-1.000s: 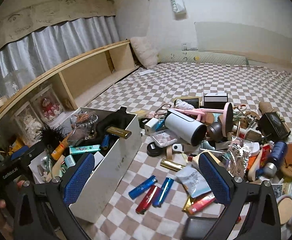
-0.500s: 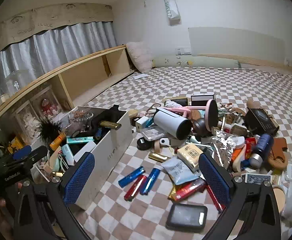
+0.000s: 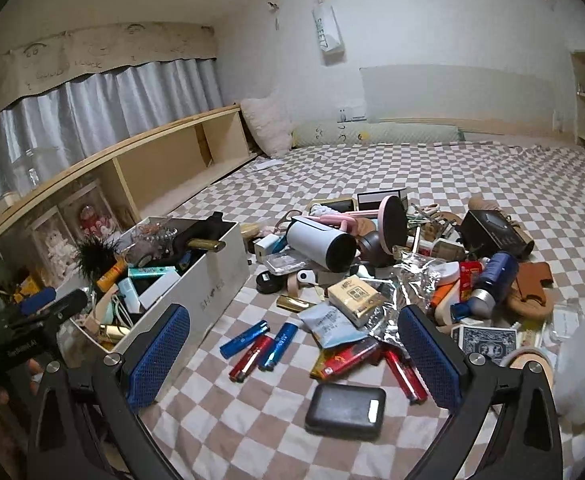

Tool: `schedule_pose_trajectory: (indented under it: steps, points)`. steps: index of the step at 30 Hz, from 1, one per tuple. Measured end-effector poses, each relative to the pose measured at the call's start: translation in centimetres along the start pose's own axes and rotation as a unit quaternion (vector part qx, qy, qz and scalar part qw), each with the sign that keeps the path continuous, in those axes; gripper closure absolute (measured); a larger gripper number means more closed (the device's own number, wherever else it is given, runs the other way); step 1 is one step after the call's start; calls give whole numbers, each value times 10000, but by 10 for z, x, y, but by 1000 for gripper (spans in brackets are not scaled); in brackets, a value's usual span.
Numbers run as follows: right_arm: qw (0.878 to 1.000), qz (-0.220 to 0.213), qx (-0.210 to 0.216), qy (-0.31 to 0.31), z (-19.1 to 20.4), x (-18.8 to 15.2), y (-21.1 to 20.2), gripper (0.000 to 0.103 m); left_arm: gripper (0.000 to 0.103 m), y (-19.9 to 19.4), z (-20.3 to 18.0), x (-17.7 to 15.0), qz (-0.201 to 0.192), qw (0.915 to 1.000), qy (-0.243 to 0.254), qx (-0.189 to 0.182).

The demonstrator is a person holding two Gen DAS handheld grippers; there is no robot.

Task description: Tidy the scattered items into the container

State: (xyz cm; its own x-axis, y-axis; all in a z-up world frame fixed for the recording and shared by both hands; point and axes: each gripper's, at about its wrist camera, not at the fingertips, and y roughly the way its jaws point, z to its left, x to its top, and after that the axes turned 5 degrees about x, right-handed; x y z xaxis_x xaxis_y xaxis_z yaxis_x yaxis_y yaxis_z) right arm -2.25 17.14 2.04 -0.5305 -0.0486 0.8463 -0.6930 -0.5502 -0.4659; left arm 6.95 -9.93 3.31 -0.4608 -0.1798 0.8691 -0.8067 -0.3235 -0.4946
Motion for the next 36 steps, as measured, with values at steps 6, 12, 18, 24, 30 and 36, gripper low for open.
schedule_pose_trajectory:
  steps: [6,12,18,24,30,36]
  points:
    - [9999,-121,12,-53,-5,-11,-12,0,0,-6,-2,-8,-40,10000,-7,-84]
    - [9993,-371,30,-48,-11,-20,-24,0,0,-11,-5,-16,-89,9998,29,-151]
    - [9989,-474,-2,-71,-13,-21,-33,0,0,-23,-5,-16,-259,9995,39,-150]
    - [9986,-489,-81,-169,-14,-26,-42,0,0,-31,-3,-20,-283,9994,108,-148]
    - [9987,-458,-155,-158,-18,-35,-49,0,0,-34,-3,-24,-306,9993,130,-148]
    - [9984,-494,-217,-182,-17,-35,-54,0,0,-37,-4,-24,-355,9991,149,-192]
